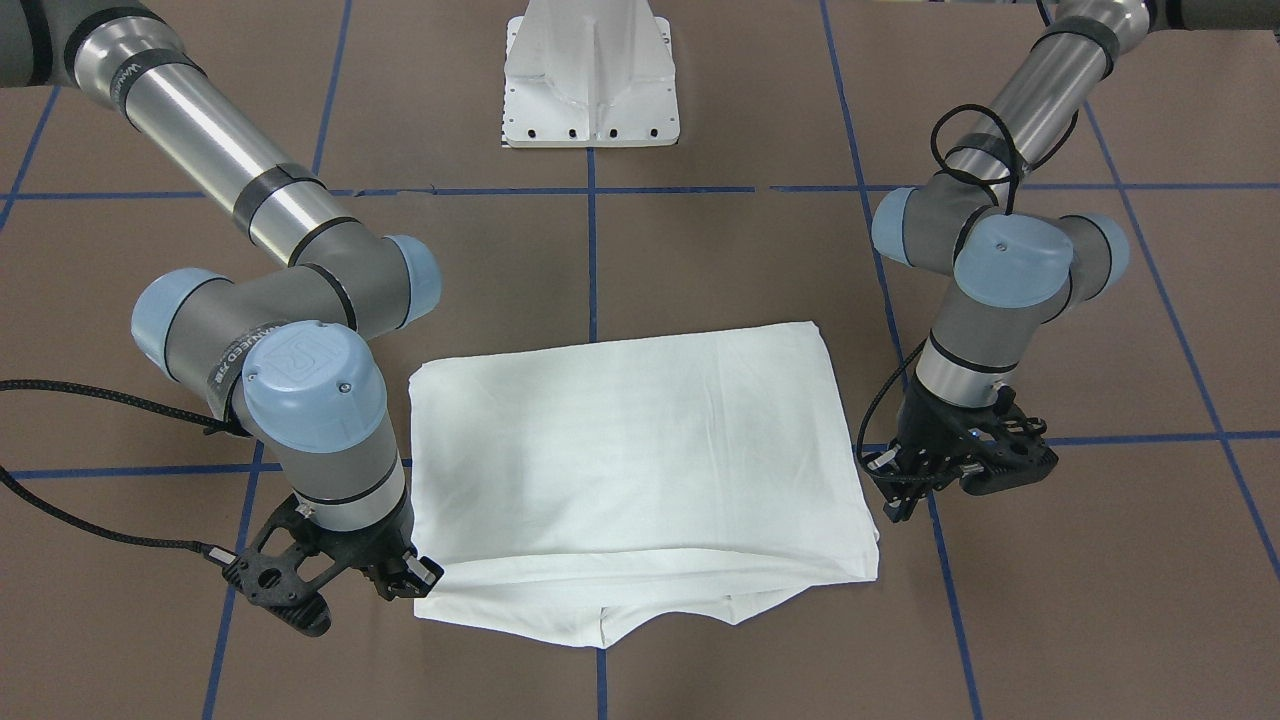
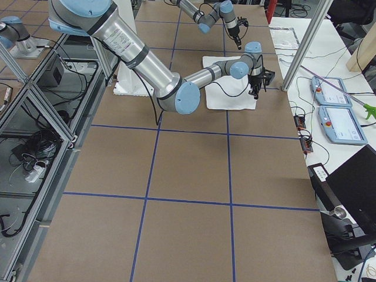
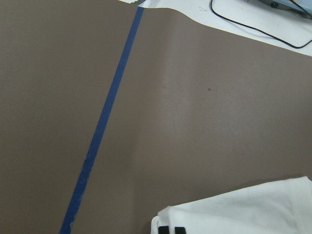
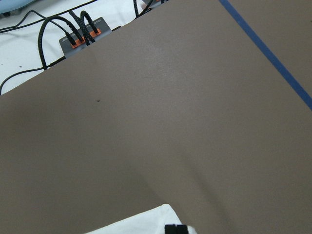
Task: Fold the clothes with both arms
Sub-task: 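Lay the hem down near the collar and open both grippers, then move the right gripper down to the folded shirt's side edge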
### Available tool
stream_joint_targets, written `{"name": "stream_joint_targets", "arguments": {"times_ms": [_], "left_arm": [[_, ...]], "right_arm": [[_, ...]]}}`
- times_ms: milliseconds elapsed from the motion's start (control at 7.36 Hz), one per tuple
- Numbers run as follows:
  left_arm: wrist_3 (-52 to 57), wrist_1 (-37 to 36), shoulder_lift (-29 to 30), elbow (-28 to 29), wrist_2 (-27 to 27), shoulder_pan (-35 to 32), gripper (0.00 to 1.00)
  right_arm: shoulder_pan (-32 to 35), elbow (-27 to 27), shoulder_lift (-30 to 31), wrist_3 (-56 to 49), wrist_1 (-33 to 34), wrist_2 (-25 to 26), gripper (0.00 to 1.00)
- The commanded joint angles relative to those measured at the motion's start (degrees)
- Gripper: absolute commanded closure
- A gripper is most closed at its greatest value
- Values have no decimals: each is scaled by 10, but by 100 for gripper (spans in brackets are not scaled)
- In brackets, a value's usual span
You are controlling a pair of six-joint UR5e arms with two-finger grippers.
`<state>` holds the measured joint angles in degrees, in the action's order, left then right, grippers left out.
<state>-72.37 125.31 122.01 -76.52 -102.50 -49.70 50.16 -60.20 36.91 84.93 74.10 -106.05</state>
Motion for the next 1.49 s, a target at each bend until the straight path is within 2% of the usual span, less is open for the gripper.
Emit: {"name": "stream_joint_targets", "arguments": {"times_ms": [0,136,272,543,679,815,951,1086,1358], "left_arm": [[0,2,-1,-2,0,0,64],[-1,19,-2,-5,-2,-2,64],[-1,25,-5,-5,-2,-2,62],[-1,26,-5,-5,-3,-1,61],[-1,27,-7,-3,-4,-2,61],[-2,49,-15,-2,-3,-1,59],[-7,51,-26,-12,-2,-2,57],[-1,53,-47,-32,-2,-1,57],[0,52,-48,-41,-2,-1,57]], "right_arm": [[2,-6,-1,6,-4,0,41],[11,-39,1,10,2,-12,41],[30,-89,25,13,20,-71,35],[1,-280,173,88,18,-88,29],[-35,-340,226,141,16,-79,24],[-71,-371,251,192,16,-47,21],[-102,-365,258,201,15,4,22],[-109,-332,252,199,15,34,22],[-125,-326,248,211,14,36,23]]}}
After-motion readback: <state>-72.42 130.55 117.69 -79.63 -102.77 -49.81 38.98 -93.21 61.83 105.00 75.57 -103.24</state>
